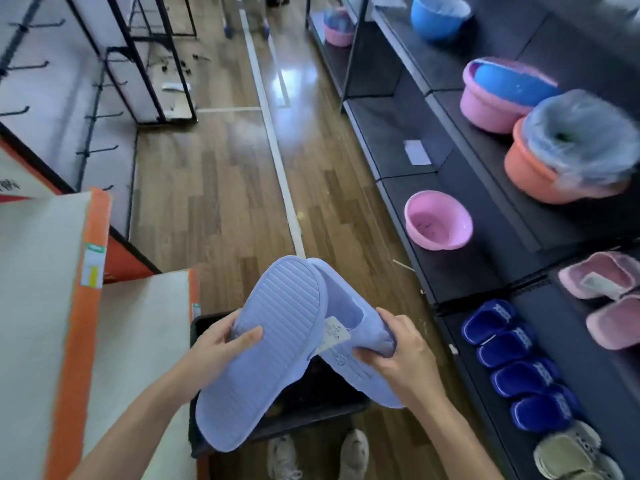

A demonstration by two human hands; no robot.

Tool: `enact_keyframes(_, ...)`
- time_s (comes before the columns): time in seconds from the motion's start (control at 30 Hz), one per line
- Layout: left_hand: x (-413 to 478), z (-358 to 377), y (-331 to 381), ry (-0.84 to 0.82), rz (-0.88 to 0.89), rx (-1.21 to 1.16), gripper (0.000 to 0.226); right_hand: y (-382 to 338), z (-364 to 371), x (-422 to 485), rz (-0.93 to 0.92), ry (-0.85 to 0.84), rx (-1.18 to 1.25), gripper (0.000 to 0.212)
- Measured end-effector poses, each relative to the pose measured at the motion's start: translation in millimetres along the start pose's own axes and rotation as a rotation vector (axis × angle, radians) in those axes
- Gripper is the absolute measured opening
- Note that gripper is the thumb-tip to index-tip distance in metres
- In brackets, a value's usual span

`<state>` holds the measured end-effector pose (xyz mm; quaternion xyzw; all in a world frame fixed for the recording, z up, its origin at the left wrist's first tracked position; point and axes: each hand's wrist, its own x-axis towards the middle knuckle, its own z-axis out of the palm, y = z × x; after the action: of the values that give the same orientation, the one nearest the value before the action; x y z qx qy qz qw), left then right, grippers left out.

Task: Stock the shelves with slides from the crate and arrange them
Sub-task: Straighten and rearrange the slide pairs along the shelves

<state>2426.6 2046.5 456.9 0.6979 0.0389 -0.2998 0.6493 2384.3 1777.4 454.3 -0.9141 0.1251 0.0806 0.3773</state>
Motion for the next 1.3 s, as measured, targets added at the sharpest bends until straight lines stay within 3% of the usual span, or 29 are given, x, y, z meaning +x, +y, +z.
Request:
enact_keyframes(0.2, -15, 35, 46, -0.119, 0.085, 0.110, 0.083, 1, -51, -47, 0.038, 0.118, 0.012, 0.068)
enact_keyframes(0.33, -20, 72, 73, -0.166, 0.137, 0.188, 0.071, 11, -86, -82, 0.070, 0.197, 0.037, 0.068)
enact_keyframes(0.47, -29, 120, 90, -0.251, 0.217, 0.244, 0.086, 33, -120, -123, 0.102, 0.298, 0.084, 0.063)
enact_keyframes(0.73, -66, 239, 93, -0.460, 0.317, 0.337, 0.089, 102, -173, -231, 0.251, 0.476, 0.167, 0.064)
enact_keyframes(0.8, -77, 276, 91, -0.505, 0.324, 0.365, 0.077, 120, -186, -264, 0.296, 0.517, 0.197, 0.058)
enact_keyframes(0.87, -87, 313, 88, -0.522, 0.343, 0.416, 0.043, 139, -196, -297, 0.335, 0.570, 0.216, 0.057)
enact_keyframes(0.9, -92, 330, 85, -0.529, 0.352, 0.447, 0.040, 148, -200, -313, 0.357, 0.608, 0.226, 0.061)
enact_keyframes(1.0, -107, 380, 75, -0.612, 0.366, 0.515, 0.075, 170, -211, -361, 0.430, 0.709, 0.229, 0.064)
enact_keyframes(1.1, -128, 427, 66, -0.712, 0.387, 0.540, 0.062, 184, -218, -407, 0.508, 0.788, 0.215, 0.061)
enact_keyframes(1.17, -139, 455, 59, -0.785, 0.402, 0.573, 0.050, 192, -220, -437, 0.553, 0.847, 0.214, 0.071)
enact_keyframes(1.27, -153, 495, 52, -0.919, 0.399, 0.603, 0.056, 201, -220, -477, 0.635, 0.941, 0.217, 0.083)
enact_keyframes(1.3, -159, 509, 50, -0.953, 0.389, 0.618, 0.048, 203, -220, -490, 0.660, 0.981, 0.221, 0.084)
